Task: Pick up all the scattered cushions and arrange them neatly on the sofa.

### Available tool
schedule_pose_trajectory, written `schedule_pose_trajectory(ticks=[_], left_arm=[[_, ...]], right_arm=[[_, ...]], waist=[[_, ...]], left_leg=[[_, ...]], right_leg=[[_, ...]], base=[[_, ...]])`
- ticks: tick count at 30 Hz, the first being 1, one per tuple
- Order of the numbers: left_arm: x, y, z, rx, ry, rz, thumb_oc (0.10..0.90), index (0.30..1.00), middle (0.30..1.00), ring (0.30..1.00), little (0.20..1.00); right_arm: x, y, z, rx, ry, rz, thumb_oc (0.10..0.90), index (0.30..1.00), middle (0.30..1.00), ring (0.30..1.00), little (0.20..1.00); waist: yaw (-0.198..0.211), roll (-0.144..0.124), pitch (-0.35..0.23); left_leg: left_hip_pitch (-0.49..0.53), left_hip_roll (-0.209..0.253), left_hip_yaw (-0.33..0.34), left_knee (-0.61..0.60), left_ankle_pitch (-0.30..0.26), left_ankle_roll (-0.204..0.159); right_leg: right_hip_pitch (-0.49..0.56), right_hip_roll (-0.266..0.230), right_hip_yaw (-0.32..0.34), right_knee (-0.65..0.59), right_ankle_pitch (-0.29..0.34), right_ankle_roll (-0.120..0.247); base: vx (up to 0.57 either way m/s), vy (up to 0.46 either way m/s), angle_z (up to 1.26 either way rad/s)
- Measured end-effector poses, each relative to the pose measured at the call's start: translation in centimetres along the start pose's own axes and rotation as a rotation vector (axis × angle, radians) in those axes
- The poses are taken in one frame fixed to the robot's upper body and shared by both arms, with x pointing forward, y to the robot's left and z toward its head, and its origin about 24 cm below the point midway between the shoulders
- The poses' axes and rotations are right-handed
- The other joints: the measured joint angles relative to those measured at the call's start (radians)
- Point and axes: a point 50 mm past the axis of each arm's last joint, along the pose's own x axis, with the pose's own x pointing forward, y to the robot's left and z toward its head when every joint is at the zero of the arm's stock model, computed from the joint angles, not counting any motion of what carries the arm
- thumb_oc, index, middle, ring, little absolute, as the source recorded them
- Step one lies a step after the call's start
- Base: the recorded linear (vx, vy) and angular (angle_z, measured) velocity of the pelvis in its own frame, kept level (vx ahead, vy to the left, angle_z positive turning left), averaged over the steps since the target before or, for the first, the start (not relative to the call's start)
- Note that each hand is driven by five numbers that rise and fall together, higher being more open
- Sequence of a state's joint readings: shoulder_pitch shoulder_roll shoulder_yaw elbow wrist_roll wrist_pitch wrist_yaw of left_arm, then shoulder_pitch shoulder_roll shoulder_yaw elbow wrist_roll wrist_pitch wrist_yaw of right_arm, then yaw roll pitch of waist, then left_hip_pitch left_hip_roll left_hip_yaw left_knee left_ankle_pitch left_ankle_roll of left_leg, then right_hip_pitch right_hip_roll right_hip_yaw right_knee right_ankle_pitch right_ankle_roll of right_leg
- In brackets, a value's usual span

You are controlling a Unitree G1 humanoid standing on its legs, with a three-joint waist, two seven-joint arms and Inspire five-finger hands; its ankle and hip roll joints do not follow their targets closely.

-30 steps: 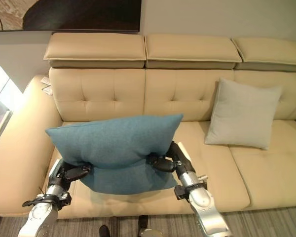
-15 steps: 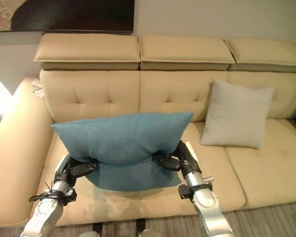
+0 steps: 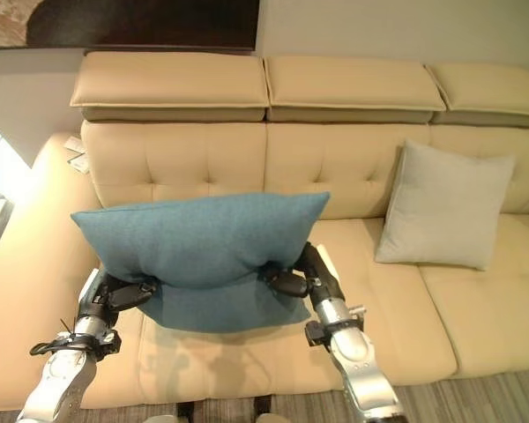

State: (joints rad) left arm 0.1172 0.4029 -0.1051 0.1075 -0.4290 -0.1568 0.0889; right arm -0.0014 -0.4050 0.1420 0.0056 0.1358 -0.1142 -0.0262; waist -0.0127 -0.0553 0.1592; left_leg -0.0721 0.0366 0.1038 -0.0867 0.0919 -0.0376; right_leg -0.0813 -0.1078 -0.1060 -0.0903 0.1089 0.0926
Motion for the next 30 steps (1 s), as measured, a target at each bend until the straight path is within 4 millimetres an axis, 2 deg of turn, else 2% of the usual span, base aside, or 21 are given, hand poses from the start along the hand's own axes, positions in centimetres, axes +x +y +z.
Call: schedule_pose_trajectory(ticks=[6, 7, 9, 15, 17, 19, 20, 25, 30], left_arm=[[2.2, -1.3, 2.0, 0.004, -0.084, 0.046, 0.400, 0.300, 0.300, 0.300, 0.300], [3.5, -1.7, 2.7, -0.004, -0.110, 0.068, 0.400, 0.300, 0.300, 0.300, 0.300], [4.7, -2.2, 3.3, -0.003, -0.125, 0.083, 0.400, 0.300, 0.300, 0.300, 0.300], [9.0, -3.9, 8.4, 0.019, -0.264, 0.128, 0.400, 0.300, 0.300, 0.300, 0.300], [10.4, -4.2, 11.1, 0.041, -0.333, 0.147, 0.400, 0.300, 0.300, 0.300, 0.300], [11.2, -4.4, 13.0, 0.060, -0.376, 0.148, 0.400, 0.300, 0.300, 0.300, 0.300], [11.6, -4.8, 14.5, 0.057, -0.420, 0.152, 0.400, 0.300, 0.300, 0.300, 0.300], [12.6, -5.6, 18.8, 0.085, -0.533, 0.154, 0.400, 0.300, 0.300, 0.300, 0.300], [13.2, -6.1, 20.4, 0.117, -0.567, 0.160, 0.400, 0.300, 0.300, 0.300, 0.300]], right_arm=[[3.4, 0.0, 1.0, -0.039, -0.035, -0.069, 0.400, 0.300, 0.300, 0.300, 0.300], [4.7, -0.2, 1.9, -0.060, -0.065, -0.092, 0.400, 0.300, 0.300, 0.300, 0.300], [5.7, -0.5, 2.7, -0.097, -0.089, -0.112, 0.400, 0.300, 0.300, 0.300, 0.300], [9.8, -1.7, 6.9, -0.160, -0.199, -0.222, 0.400, 0.300, 0.300, 0.300, 0.300], [11.1, -2.1, 9.0, -0.172, -0.254, -0.259, 0.400, 0.300, 0.300, 0.300, 0.300], [11.9, -2.6, 10.4, -0.191, -0.287, -0.283, 0.400, 0.300, 0.300, 0.300, 0.300], [12.2, -3.0, 11.6, -0.195, -0.320, -0.309, 0.400, 0.300, 0.300, 0.300, 0.300], [13.2, -4.1, 14.7, -0.208, -0.394, -0.379, 0.400, 0.300, 0.300, 0.300, 0.300], [14.3, -4.8, 16.0, -0.233, -0.397, -0.419, 0.400, 0.300, 0.300, 0.300, 0.300]], waist=[[0.003, 0.007, 0.004], [0.004, 0.016, 0.011], [0.004, 0.030, 0.023], [0.027, 0.067, 0.045], [0.027, 0.073, 0.051], [0.028, 0.076, 0.053], [0.027, 0.077, 0.054], [0.025, 0.079, 0.067], [0.023, 0.079, 0.068]], left_leg=[[-0.155, 0.012, -0.008, 0.017, 0.036, -0.001], [-0.196, 0.014, -0.015, 0.014, 0.050, -0.002], [-0.224, 0.016, -0.022, 0.010, 0.061, -0.004], [-0.315, 0.027, -0.037, 0.000, 0.088, -0.012], [-0.341, 0.030, -0.042, 0.000, 0.091, -0.014], [-0.354, 0.031, -0.042, 0.000, 0.091, -0.014], [-0.367, 0.032, -0.042, 0.000, 0.091, -0.014], [-0.387, 0.032, -0.043, 0.000, 0.091, -0.015], [-0.407, 0.033, -0.047, 0.000, 0.092, -0.016]], right_leg=[[-0.144, 0.012, -0.004, 0.000, 0.036, -0.014], [-0.184, 0.014, -0.007, 0.000, 0.047, -0.018], [-0.210, 0.015, -0.018, 0.000, 0.050, -0.019], [-0.299, 0.029, -0.028, 0.000, 0.069, -0.034], [-0.326, 0.033, -0.028, -0.001, 0.071, -0.036], [-0.339, 0.034, -0.028, 0.000, 0.071, -0.036], [-0.351, 0.033, -0.028, 0.000, 0.071, -0.036], [-0.370, 0.033, -0.027, 0.000, 0.071, -0.036], [-0.391, 0.034, -0.027, 0.000, 0.071, -0.036]], base=[[-0.10, -0.064, 0.02], [-0.04, -0.056, 0.07], [-0.03, -0.044, 0.12], [-0.01, -0.017, 0.04], [0.00, -0.006, 0.02], [0.00, 0.000, 0.00], [0.00, 0.000, 0.00], [0.00, -0.007, 0.00], [-0.01, -0.007, 0.00]])
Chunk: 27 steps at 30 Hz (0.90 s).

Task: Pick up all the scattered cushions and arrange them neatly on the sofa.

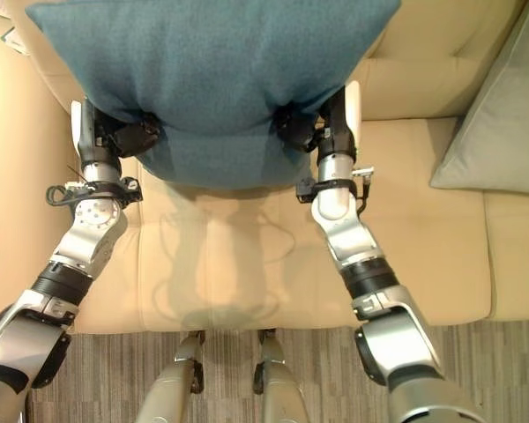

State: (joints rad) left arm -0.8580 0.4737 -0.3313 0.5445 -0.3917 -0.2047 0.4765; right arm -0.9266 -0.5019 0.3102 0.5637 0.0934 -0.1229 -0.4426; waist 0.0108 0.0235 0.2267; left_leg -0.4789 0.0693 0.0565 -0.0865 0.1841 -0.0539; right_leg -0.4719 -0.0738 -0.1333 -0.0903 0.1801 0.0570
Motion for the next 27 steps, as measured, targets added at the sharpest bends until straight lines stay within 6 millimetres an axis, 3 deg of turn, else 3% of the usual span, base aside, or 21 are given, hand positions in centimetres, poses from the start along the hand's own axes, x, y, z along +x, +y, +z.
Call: schedule_pose_trajectory(ticks=[4, 8, 10, 14, 15, 16, 17, 18, 27], left_arm=[[1.1, -0.2, 1.2, 0.024, -0.032, -0.005, 0.400, 0.300, 0.300, 0.300, 0.300], [1.3, -0.4, 0.9, 0.045, -0.028, -0.014, 0.400, 0.300, 0.300, 0.300, 0.300], [1.9, -0.7, 2.1, 0.038, -0.071, -0.026, 0.400, 0.300, 0.300, 0.300, 0.300], [2.5, -0.8, 3.3, 0.027, -0.110, -0.024, 0.400, 0.300, 0.300, 0.300, 0.300], [2.8, -0.9, 3.5, 0.027, -0.116, -0.020, 0.400, 0.300, 0.300, 0.300, 0.300], [2.9, -0.8, 3.7, 0.021, -0.120, -0.017, 0.400, 0.300, 0.300, 0.300, 0.300], [2.9, -0.8, 3.8, 0.016, -0.122, -0.015, 0.673, 0.709, 0.709, 0.709, 0.709], [3.0, -0.8, 3.8, 0.009, -0.122, -0.013, 0.800, 0.900, 0.900, 0.900, 0.900], [4.6, 0.0, 4.3, -0.011, -0.091, 0.028, 0.800, 0.900, 0.900, 0.900, 0.900]], right_arm=[[1.1, -0.6, 0.8, -0.035, -0.021, -0.028, 0.400, 0.300, 0.300, 0.300, 0.300], [1.7, -0.9, 0.8, -0.086, -0.027, -0.022, 0.400, 0.300, 0.300, 0.300, 0.300], [2.7, -2.2, 1.7, -0.129, -0.063, -0.043, 0.400, 0.300, 0.300, 0.300, 0.300], [3.5, -3.0, 2.9, -0.134, -0.098, -0.068, 0.400, 0.300, 0.300, 0.300, 0.300], [3.6, -3.1, 3.1, -0.134, -0.104, -0.073, 0.569, 0.554, 0.554, 0.554, 0.554], [3.7, -3.1, 3.2, -0.136, -0.109, -0.078, 0.602, 0.604, 0.604, 0.604, 0.604], [3.8, -3.1, 3.3, -0.139, -0.112, -0.083, 0.800, 0.900, 0.900, 0.900, 0.900], [3.9, -3.2, 3.5, -0.144, -0.117, -0.093, 0.800, 0.900, 0.900, 0.900, 0.900], [4.8, -4.1, 3.3, -0.211, -0.078, -0.147, 0.800, 0.900, 0.900, 0.900, 0.900]], waist=[[0.001, 0.000, 0.001], [0.001, 0.000, 0.004], [0.003, 0.000, 0.004], [0.002, 0.000, 0.004], [0.002, 0.000, 0.004], [0.001, 0.000, 0.004], [0.001, 0.000, 0.004], [0.001, 0.000, 0.004], [-0.001, 0.000, 0.004]], left_leg=[[-0.061, 0.001, -0.011, 0.000, 0.005, -0.007], [-0.092, 0.001, -0.018, 0.000, 0.013, -0.019], [-0.126, 0.001, -0.041, 0.007, 0.015, -0.021], [-0.166, 0.001, -0.050, 0.010, 0.015, -0.021], [-0.174, 0.000, -0.050, 0.010, 0.015, -0.021], [-0.178, 0.000, -0.050, 0.010, 0.015, -0.021], [-0.179, 0.000, -0.050, 0.010, 0.015, -0.021], [-0.180, 0.000, -0.050, 0.011, 0.015, -0.021], [-0.188, -0.001, -0.052, 0.016, 0.015, -0.021]], right_leg=[[-0.056, 0.001, -0.002, 0.000, 0.000, 0.000], [-0.078, 0.000, -0.023, 0.000, 0.000, 0.000], [-0.101, 0.001, -0.032, 0.000, 0.000, 0.000], [-0.137, 0.000, -0.038, 0.000, 0.000, 0.000], [-0.144, 0.000, -0.039, 0.000, 0.000, 0.000], [-0.148, 0.000, -0.039, 0.000, 0.000, 0.000], [-0.149, 0.000, -0.039, 0.001, 0.000, 0.000], [-0.151, 0.000, -0.039, 0.001, 0.000, 0.000], [-0.155, -0.001, -0.043, 0.001, 0.000, 0.000]], base=[[-0.01, -0.025, 0.05], [-0.02, -0.041, 0.09], [-0.01, -0.024, 0.15], [-0.01, -0.008, 0.06], [0.00, 0.000, 0.00], [0.00, 0.000, 0.00], [0.00, 0.000, 0.00], [0.00, 0.000, 0.00], [0.00, 0.000, 0.00]])
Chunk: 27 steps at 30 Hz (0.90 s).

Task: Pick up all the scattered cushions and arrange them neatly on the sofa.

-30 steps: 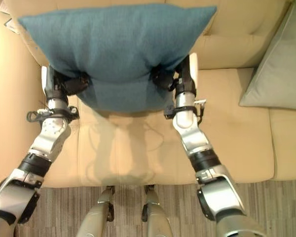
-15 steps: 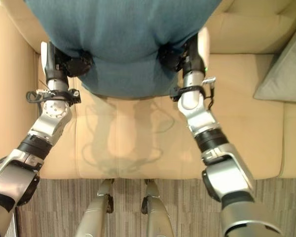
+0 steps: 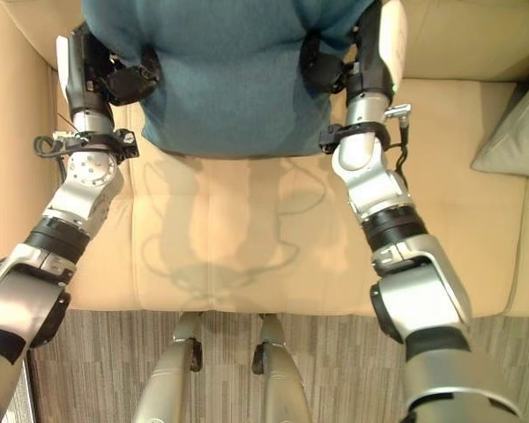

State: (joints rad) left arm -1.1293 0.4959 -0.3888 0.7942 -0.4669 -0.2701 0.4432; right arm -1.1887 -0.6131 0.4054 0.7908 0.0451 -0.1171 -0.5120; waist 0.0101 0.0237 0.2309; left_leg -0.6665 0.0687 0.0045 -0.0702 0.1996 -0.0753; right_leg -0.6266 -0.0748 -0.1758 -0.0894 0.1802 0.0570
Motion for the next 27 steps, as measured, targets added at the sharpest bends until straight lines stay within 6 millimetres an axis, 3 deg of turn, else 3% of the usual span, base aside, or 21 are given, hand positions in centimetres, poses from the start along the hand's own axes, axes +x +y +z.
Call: schedule_pose_trajectory(ticks=[2, 8, 11, 12, 14, 16, 20, 21, 22, 27], left_arm=[[0.2, 0.3, -0.1, -0.021, 0.015, 0.016, 0.800, 0.900, 0.900, 0.900, 0.900], [0.3, 4.9, -1.6, -0.017, 0.090, 0.074, 0.800, 0.900, 0.900, 0.900, 0.900], [-0.5, 7.5, -2.5, -0.025, 0.109, 0.117, 0.800, 0.900, 0.900, 0.900, 0.900], [-1.3, 8.5, -2.5, -0.035, 0.092, 0.117, 0.800, 0.900, 0.900, 0.900, 0.900], [-2.3, 9.2, -3.1, -0.049, 0.100, 0.124, 0.800, 0.900, 0.900, 0.900, 0.900], [-5.1, 10.1, -4.8, -0.062, 0.134, 0.116, 0.800, 0.900, 0.900, 0.900, 0.900], [-10.9, 9.7, -7.5, -0.089, 0.205, 0.069, 0.800, 0.900, 0.900, 0.900, 0.900], [-10.9, 9.7, -7.5, -0.089, 0.205, 0.069, 0.800, 0.900, 0.900, 0.900, 0.900], [-14.6, 9.0, -9.4, -0.052, 0.281, 0.006, 0.800, 0.900, 0.900, 0.900, 0.900], [-20.1, 8.5, -11.9, -0.039, 0.427, -0.062, 0.800, 0.900, 0.900, 0.900, 0.900]], right_arm=[[0.3, -0.3, -0.1, -0.005, 0.011, -0.017, 0.800, 0.900, 0.900, 0.900, 0.900], [0.3, -1.8, -2.6, 0.039, 0.156, -0.073, 0.800, 0.900, 0.900, 0.900, 0.900], [-0.6, -4.1, -5.2, 0.047, 0.232, -0.108, 0.800, 0.900, 0.900, 0.900, 0.900], [-1.4, -5.8, -6.6, 0.052, 0.257, -0.142, 0.800, 0.900, 0.900, 0.900, 0.900], [-2.6, -7.2, -8.5, 0.055, 0.314, -0.179, 0.800, 0.900, 0.900, 0.900, 0.900], [-5.7, -7.6, -11.3, 0.059, 0.399, -0.174, 0.800, 0.900, 0.900, 0.900, 0.900], [-11.8, -6.0, -13.2, 0.121, 0.447, -0.129, 0.800, 0.900, 0.900, 0.900, 0.900], [-11.8, -6.0, -13.2, 0.121, 0.447, -0.129, 0.800, 0.900, 0.900, 0.900, 0.900], [-15.7, -4.4, -14.2, 0.142, 0.507, -0.070, 0.800, 0.900, 0.900, 0.900, 0.900], [-21.7, -1.7, -15.6, 0.185, 0.632, 0.065, 0.800, 0.900, 0.900, 0.900, 0.900]], waist=[[-0.001, 0.000, 0.000], [-0.022, -0.004, 0.002], [-0.022, -0.004, 0.002], [-0.023, -0.004, 0.002], [-0.023, -0.005, 0.003], [-0.025, -0.022, 0.013], [-0.033, -0.027, 0.015], [-0.033, -0.027, 0.015], [-0.034, -0.027, 0.015], [-0.038, -0.028, 0.015]], left_leg=[[0.000, -0.001, 0.000, 0.002, 0.000, 0.000], [-0.011, -0.013, -0.004, 0.092, -0.001, -0.001], [0.022, -0.009, -0.010, 0.068, 0.000, -0.001], [0.027, -0.009, -0.011, 0.058, 0.000, -0.001], [0.032, -0.013, -0.011, 0.057, 0.000, -0.001], [0.074, -0.018, -0.010, 0.052, 0.000, -0.001], [0.164, -0.018, -0.009, 0.023, 0.000, -0.001], [0.164, -0.018, -0.009, 0.023, 0.000, -0.001], [0.235, -0.016, -0.008, -0.013, 0.000, -0.001], [0.276, -0.011, -0.008, -0.017, -0.009, -0.007]], right_leg=[[0.001, 0.000, 0.000, 0.000, 0.000, 0.000], [0.038, -0.016, -0.007, 0.017, 0.000, 0.000], [0.059, -0.011, -0.009, 0.017, 0.000, 0.000], [0.060, -0.011, -0.009, 0.017, 0.000, 0.000], [0.065, -0.015, -0.009, 0.018, 0.000, 0.000], [0.099, -0.020, -0.009, 0.018, 0.000, 0.000], [0.176, -0.022, -0.009, 0.017, -0.012, 0.017], [0.176, -0.022, -0.009, 0.017, -0.012, 0.017], [0.235, -0.020, -0.009, 0.009, -0.030, 0.040], [0.283, -0.013, -0.008, -0.001, -0.043, 0.042]], base=[[0.00, 0.000, 0.00], [0.00, 0.002, 0.09], [0.00, 0.000, 0.03], [0.00, 0.000, 0.00], [-0.01, 0.007, 0.02], [0.01, 0.018, -0.08], [0.01, 0.010, -0.03], [0.02, 0.015, 0.05], [0.00, 0.000, 0.00], [0.05, 0.012, 0.04]])
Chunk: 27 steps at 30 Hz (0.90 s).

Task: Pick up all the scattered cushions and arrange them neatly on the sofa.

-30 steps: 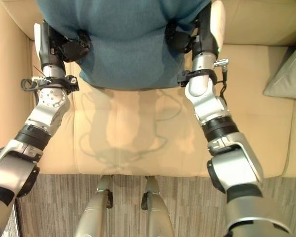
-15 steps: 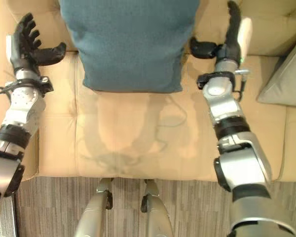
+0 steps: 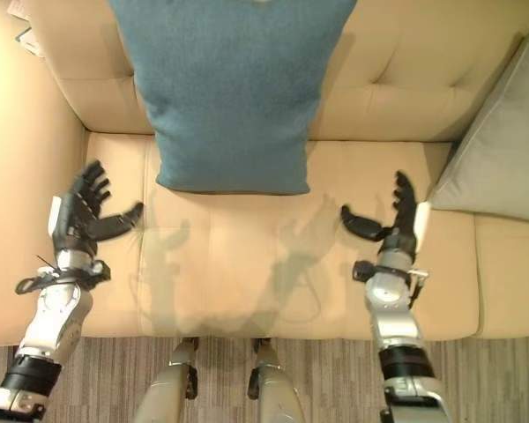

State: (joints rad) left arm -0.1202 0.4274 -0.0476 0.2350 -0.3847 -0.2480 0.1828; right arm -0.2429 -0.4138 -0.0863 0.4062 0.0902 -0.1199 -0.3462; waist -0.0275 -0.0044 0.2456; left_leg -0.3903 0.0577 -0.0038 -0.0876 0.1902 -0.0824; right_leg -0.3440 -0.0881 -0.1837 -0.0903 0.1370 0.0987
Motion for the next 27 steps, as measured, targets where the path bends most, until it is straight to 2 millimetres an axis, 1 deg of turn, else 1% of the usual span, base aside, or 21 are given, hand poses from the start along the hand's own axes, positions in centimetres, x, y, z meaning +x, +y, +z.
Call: schedule_pose_trajectory(ticks=[1, 4, 5, 6, 7, 8, 9, 10, 12, 13, 17, 18, 20, 21, 23, 27], left_arm=[[-1.7, 0.0, -2.0, -0.016, 0.090, 0.008, 0.800, 0.900, 0.900, 0.900, 0.900], [-4.5, 1.1, -4.7, -0.003, 0.218, 0.018, 0.800, 0.900, 0.900, 0.900, 0.900], [-6.3, 1.8, -6.4, -0.002, 0.302, 0.041, 0.800, 0.900, 0.900, 0.900, 0.900], [-7.3, 2.2, -7.3, -0.001, 0.347, 0.060, 0.800, 0.900, 0.900, 0.900, 0.900], [-8.9, 2.8, -8.7, -0.002, 0.430, 0.090, 0.800, 0.900, 0.900, 0.900, 0.900], [-9.7, 3.1, -9.4, 0.005, 0.475, 0.102, 0.800, 0.900, 0.900, 0.900, 0.900], [-10.8, 3.6, -10.4, 0.029, 0.531, 0.111, 0.800, 0.900, 0.900, 0.900, 0.900], [-12.2, 4.0, -11.9, 0.051, 0.632, 0.119, 0.800, 0.900, 0.900, 0.900, 0.900], [-13.9, 4.3, -13.2, 0.075, 0.718, 0.128, 0.800, 0.900, 0.900, 0.900, 0.900], [-14.9, 4.6, -13.9, 0.097, 0.770, 0.130, 0.800, 0.900, 0.900, 0.900, 0.900], [-16.5, 4.7, -14.9, 0.153, 0.844, 0.107, 0.800, 0.900, 0.900, 0.900, 0.900], [-17.4, 4.5, -15.5, 0.177, 0.885, 0.077, 0.800, 0.900, 0.900, 0.900, 0.900], [-18.5, 4.3, -16.2, 0.205, 0.941, 0.048, 0.800, 0.900, 0.900, 0.900, 0.900], [-19.7, 4.2, -16.9, 0.224, 1.006, 0.037, 0.800, 0.900, 0.900, 0.900, 0.900], [-20.7, 4.1, -17.4, 0.247, 1.050, 0.021, 0.800, 0.900, 0.900, 0.900, 0.900], [-23.6, 4.4, -18.6, 0.269, 1.202, 0.041, 0.800, 0.900, 0.900, 0.900, 0.900]], right_arm=[[-1.4, 0.3, -2.1, -0.015, 0.073, 0.046, 0.800, 0.900, 0.900, 0.900, 0.900], [-3.9, 0.6, -4.9, -0.001, 0.178, 0.079, 0.800, 0.900, 0.900, 0.900, 0.900], [-5.5, 0.2, -6.6, -0.020, 0.242, 0.106, 0.800, 0.900, 0.900, 0.900, 0.900], [-6.3, 0.0, -7.4, -0.027, 0.276, 0.116, 0.800, 0.900, 0.900, 0.900, 0.900], [-7.5, -0.4, -8.8, -0.044, 0.336, 0.134, 0.800, 0.900, 0.900, 0.900, 0.900], [-8.2, -0.6, -9.6, -0.055, 0.369, 0.142, 0.800, 0.900, 0.900, 0.900, 0.900], [-9.1, -0.9, -10.7, -0.069, 0.420, 0.156, 0.800, 0.900, 0.900, 0.900, 0.900], [-10.2, -1.3, -12.3, -0.087, 0.507, 0.174, 0.800, 0.900, 0.900, 0.900, 0.900], [-11.7, -1.7, -13.8, -0.114, 0.578, 0.190, 0.800, 0.900, 0.900, 0.900, 0.900], [-12.7, -1.6, -14.7, -0.135, 0.631, 0.224, 0.800, 0.900, 0.900, 0.900, 0.900], [-14.7, -1.3, -16.1, -0.210, 0.698, 0.312, 0.800, 0.900, 0.900, 0.900, 0.900], [-15.6, -1.4, -16.8, -0.239, 0.735, 0.337, 0.800, 0.900, 0.900, 0.900, 0.900], [-16.7, -1.8, -17.6, -0.268, 0.790, 0.360, 0.800, 0.900, 0.900, 0.900, 0.900], [-17.6, -2.1, -18.2, -0.293, 0.831, 0.376, 0.800, 0.900, 0.900, 0.900, 0.900], [-18.4, -2.2, -18.6, -0.311, 0.856, 0.392, 0.800, 0.900, 0.900, 0.900, 0.900], [-20.0, -2.6, -19.5, -0.350, 0.927, 0.420, 0.800, 0.900, 0.900, 0.900, 0.900]], waist=[[0.002, 0.000, 0.000], [0.003, -0.004, -0.003], [0.003, -0.004, -0.005], [0.003, -0.005, -0.006], [0.002, -0.005, -0.010], [0.000, -0.005, -0.018], [-0.004, -0.004, -0.034], [-0.012, -0.004, -0.057], [-0.015, -0.006, -0.093], [-0.015, -0.011, -0.113], [-0.015, -0.016, -0.135], [-0.015, -0.011, -0.158], [-0.015, -0.005, -0.181], [-0.015, -0.001, -0.206], [-0.015, 0.001, -0.210], [-0.013, 0.001, -0.217]], left_leg=[[0.028, 0.002, 0.001, 0.000, -0.012, -0.004], [0.084, 0.006, 0.009, -0.001, -0.038, -0.001], [0.115, 0.004, 0.011, -0.001, -0.044, 0.004], [0.133, 0.004, 0.014, -0.001, -0.047, 0.007], [0.165, 0.003, 0.021, -0.002, -0.051, 0.010], [0.174, 0.003, 0.022, -0.003, -0.053, 0.011], [0.186, 0.003, 0.024, -0.003, -0.055, 0.012], [0.214, 0.004, 0.024, -0.004, -0.058, 0.014], [0.230, 0.006, 0.030, -0.005, -0.065, 0.018], [0.252, 0.010, 0.046, -0.005, -0.068, 0.020], [0.299, 0.017, 0.055, -0.005, -0.072, 0.023], [0.314, 0.019, 0.056, -0.006, -0.082, 0.025], [0.332, 0.019, 0.060, -0.006, -0.088, 0.025], [0.343, 0.021, 0.064, -0.006, -0.092, 0.024], [0.356, 0.023, 0.066, -0.006, -0.093, 0.023], [0.375, 0.036, 0.079, -0.006, -0.095, 0.023]], right_leg=[[0.029, 0.001, 0.000, 0.000, -0.007, 0.006], [0.081, 0.007, 0.004, 0.000, -0.013, 0.007], [0.111, 0.004, 0.011, 0.000, -0.015, 0.005], [0.126, 0.001, 0.015, 0.000, -0.016, 0.004], [0.154, 0.000, 0.023, -0.001, -0.018, 0.001], [0.163, 0.000, 0.023, -0.001, -0.019, 0.000], [0.174, 0.000, 0.024, -0.001, -0.019, 0.000], [0.202, 0.001, 0.024, -0.001, -0.025, 0.001], [0.215, 0.003, 0.025, -0.001, -0.029, 0.003], [0.232, 0.006, 0.032, -0.001, -0.030, 0.003], [0.269, 0.013, 0.052, -0.003, -0.033, -0.001], [0.285, 0.014, 0.052, -0.006, -0.036, -0.006], [0.300, 0.015, 0.054, -0.007, -0.040, -0.010], [0.310, 0.016, 0.057, -0.008, -0.042, -0.009], [0.322, 0.018, 0.059, -0.008, -0.043, -0.010], [0.332, 0.032, 0.078, -0.008, -0.043, -0.012]], base=[[0.05, 0.007, -0.02], [0.05, 0.016, -0.05], [0.05, 0.013, -0.08], [0.04, 0.008, -0.13], [0.03, -0.002, -0.13], [0.03, -0.002, -0.11], [0.03, -0.006, -0.04], [0.03, -0.005, -0.04], [0.02, -0.007, -0.09], [0.02, -0.022, -0.21], [0.02, -0.031, -0.12], [0.02, -0.055, -0.07], [0.01, -0.043, -0.06], [0.01, -0.041, -0.07], [0.01, -0.047, -0.07], [-0.01, -0.076, -0.11]])
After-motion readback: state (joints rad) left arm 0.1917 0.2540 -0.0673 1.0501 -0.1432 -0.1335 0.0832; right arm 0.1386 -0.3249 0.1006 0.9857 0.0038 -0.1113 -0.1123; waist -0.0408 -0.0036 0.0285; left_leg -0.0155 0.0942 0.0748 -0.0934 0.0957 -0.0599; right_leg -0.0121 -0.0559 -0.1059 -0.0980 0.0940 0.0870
